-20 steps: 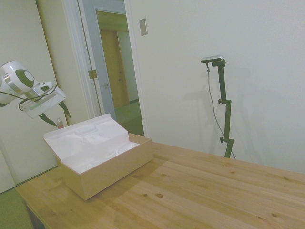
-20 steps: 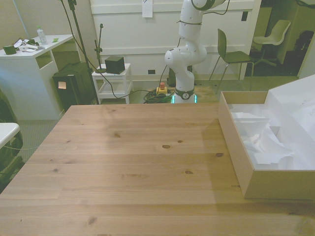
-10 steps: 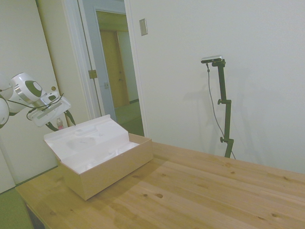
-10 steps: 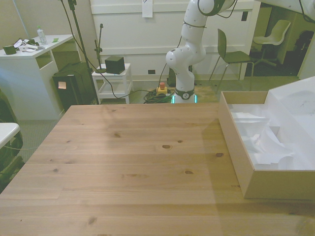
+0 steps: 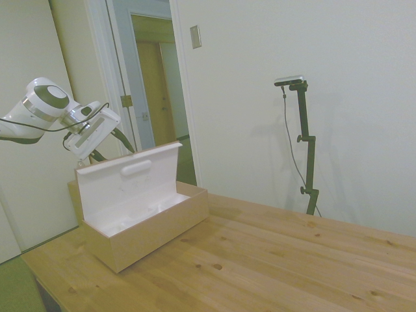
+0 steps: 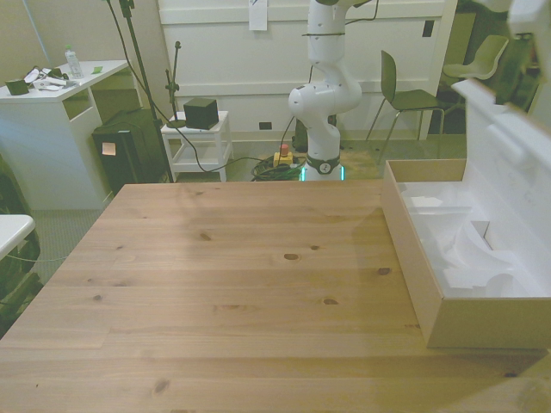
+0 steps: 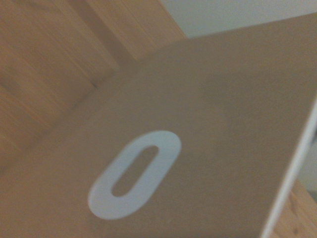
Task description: Close the box
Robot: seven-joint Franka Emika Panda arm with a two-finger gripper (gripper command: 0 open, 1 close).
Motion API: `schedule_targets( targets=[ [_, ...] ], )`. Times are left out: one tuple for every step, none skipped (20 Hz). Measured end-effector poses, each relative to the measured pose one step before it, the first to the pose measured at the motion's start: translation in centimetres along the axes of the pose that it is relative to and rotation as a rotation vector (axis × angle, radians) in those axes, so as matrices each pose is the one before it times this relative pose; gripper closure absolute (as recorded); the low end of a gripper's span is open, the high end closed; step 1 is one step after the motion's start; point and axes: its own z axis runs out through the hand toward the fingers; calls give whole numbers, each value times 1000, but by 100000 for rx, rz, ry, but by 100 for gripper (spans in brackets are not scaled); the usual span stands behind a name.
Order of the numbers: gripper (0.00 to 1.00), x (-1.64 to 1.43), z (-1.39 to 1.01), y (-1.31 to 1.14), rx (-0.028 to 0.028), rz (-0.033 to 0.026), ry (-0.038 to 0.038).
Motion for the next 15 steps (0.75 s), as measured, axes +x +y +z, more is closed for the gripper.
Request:
schedule_targets(
  targets=[
    [0,-378,1029,1938,-1389,2623,-1337],
    [0,-381,1299,1722,-397,2754,-1641],
    [0,-370,1551,1701,49,3104,-2124],
    [0,-456,1868,1818,309,3577,-2984],
    [0,-509,1951,1670,683,3480,-3194],
    [0,-502,1999,1721,1066,3598,-2959],
    [0,-471,1851,1822,1222,3929,-2724],
    [0,-380,1503,1785,1433,3568,-2268],
    [0,-193,1059,1736,2264,3589,-2216],
    [0,70,651,1701,3447,3380,-2083],
    [0,275,328,1506,4531,2328,-1865],
    [0,342,240,1246,4837,1166,-1765],
    [0,317,361,1096,4873,429,-1975],
    [0,169,607,934,4626,-97,-2539],
    [0,-7,720,725,4180,-324,-2902]
  ],
)
